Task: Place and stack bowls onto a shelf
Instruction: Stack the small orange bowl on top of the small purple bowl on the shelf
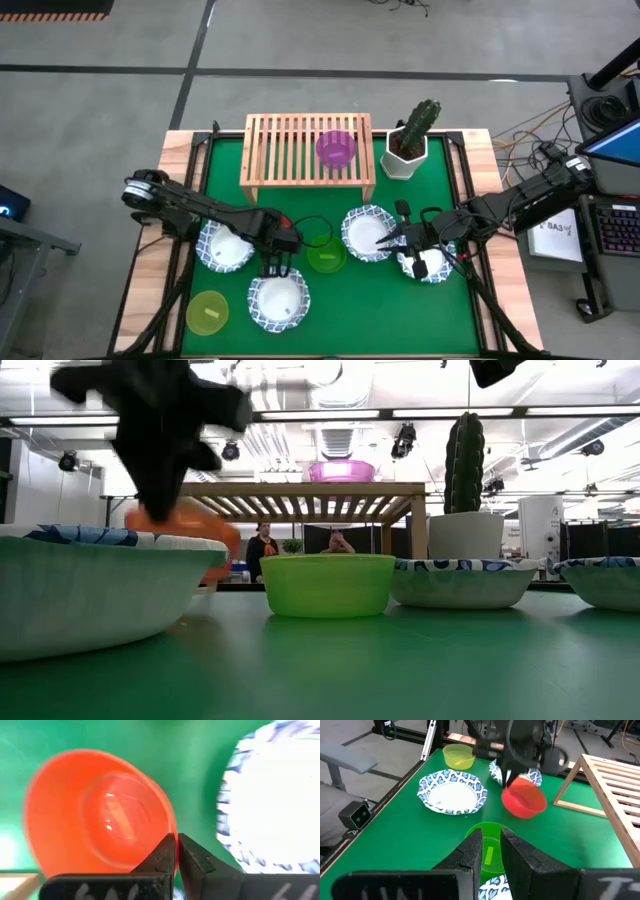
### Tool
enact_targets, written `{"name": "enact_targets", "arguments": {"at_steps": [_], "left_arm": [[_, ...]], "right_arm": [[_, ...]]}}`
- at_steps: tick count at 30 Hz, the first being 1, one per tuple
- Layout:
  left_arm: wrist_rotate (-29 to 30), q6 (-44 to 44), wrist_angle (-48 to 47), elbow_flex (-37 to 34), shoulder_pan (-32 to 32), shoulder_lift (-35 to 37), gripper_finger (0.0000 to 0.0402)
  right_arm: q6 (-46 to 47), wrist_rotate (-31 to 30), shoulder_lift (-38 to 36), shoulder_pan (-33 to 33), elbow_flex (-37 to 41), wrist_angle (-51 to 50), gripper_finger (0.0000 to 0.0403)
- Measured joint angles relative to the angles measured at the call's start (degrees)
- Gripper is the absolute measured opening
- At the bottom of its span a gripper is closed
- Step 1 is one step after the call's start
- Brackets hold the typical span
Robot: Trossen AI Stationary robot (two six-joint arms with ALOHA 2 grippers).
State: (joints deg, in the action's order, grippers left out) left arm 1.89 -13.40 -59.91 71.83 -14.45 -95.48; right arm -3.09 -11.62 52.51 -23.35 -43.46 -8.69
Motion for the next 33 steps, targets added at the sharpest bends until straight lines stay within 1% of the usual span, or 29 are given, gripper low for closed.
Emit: {"name": "enact_targets", "arguments": {"at_steps": [2,6,11,15,19,21,26,30,31,33], "left_arm": [[-0.05,2.64,-2.85,4.29,-0.41,0.00,0.0000],[0.24,8.58,-5.71,12.03,-0.38,0.00,0.0000],[3.24,17.05,-6.13,19.51,1.21,0.00,0.0000],[5.03,23.57,-5.86,24.15,4.03,0.00,0.0000],[14.08,28.95,-2.74,26.33,7.94,0.00,0.0000],[16.57,31.97,-0.92,26.98,10.08,-0.03,0.0000],[16.67,39.29,4.34,28.40,15.13,-0.04,0.0000],[16.64,42.99,8.81,28.79,19.23,-0.04,0.0000],[16.33,43.43,9.67,28.79,20.34,-0.04,0.0000],[13.23,43.82,11.41,28.78,22.59,-0.05,0.0000]], "right_arm": [[0.06,0.00,0.00,0.00,0.00,0.02,0.0059],[0.20,0.00,0.00,0.00,-0.02,0.02,0.0059],[0.11,0.00,0.00,0.00,-0.02,0.00,0.0059],[0.06,0.00,0.00,0.00,-0.02,0.00,0.0059],[-0.13,0.00,0.02,0.00,-0.02,0.00,0.0059],[-0.13,0.00,0.04,0.00,-0.02,0.00,0.0059],[-0.09,-0.02,0.04,0.02,-0.02,-0.01,0.0059],[-0.09,-0.02,0.04,0.00,-0.02,-0.02,0.0059],[-0.11,-0.02,0.04,0.02,-0.02,-0.02,0.0059],[-0.18,-0.02,0.04,0.01,-0.02,-0.02,0.0059]]}}
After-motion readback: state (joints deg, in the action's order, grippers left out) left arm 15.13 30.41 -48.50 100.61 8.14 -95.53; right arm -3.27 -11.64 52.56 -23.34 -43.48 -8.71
